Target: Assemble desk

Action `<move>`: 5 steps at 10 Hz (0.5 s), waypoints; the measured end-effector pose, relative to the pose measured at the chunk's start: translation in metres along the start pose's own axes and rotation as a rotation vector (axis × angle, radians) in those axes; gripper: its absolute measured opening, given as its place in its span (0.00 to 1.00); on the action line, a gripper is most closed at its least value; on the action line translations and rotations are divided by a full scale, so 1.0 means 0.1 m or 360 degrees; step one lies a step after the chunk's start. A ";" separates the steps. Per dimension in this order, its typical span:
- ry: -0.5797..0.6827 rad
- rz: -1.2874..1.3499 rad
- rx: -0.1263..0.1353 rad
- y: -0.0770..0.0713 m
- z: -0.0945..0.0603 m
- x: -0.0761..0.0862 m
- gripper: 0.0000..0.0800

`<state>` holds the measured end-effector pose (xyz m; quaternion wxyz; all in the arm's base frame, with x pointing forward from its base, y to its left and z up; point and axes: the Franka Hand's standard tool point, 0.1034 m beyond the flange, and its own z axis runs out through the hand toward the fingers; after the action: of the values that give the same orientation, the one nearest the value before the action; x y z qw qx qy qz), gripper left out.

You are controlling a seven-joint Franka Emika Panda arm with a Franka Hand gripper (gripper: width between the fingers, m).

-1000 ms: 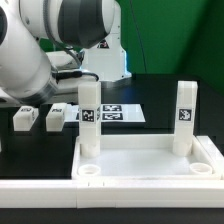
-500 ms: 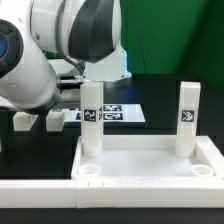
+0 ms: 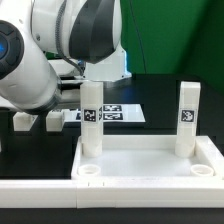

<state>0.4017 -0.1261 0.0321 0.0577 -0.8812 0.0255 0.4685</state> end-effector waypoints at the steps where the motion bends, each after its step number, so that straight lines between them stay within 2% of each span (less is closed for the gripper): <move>1: 0.0000 0.0000 0.0000 0.00 0.00 0.00 0.81; 5: 0.0018 -0.0001 -0.0003 0.01 -0.01 0.02 0.81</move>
Offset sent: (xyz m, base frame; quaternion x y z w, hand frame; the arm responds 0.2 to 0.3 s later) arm 0.0029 -0.0001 0.0016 -0.0039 0.0289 -0.0044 0.9996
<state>0.4038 -0.1269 0.0314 0.0567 -0.8839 0.0250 0.4636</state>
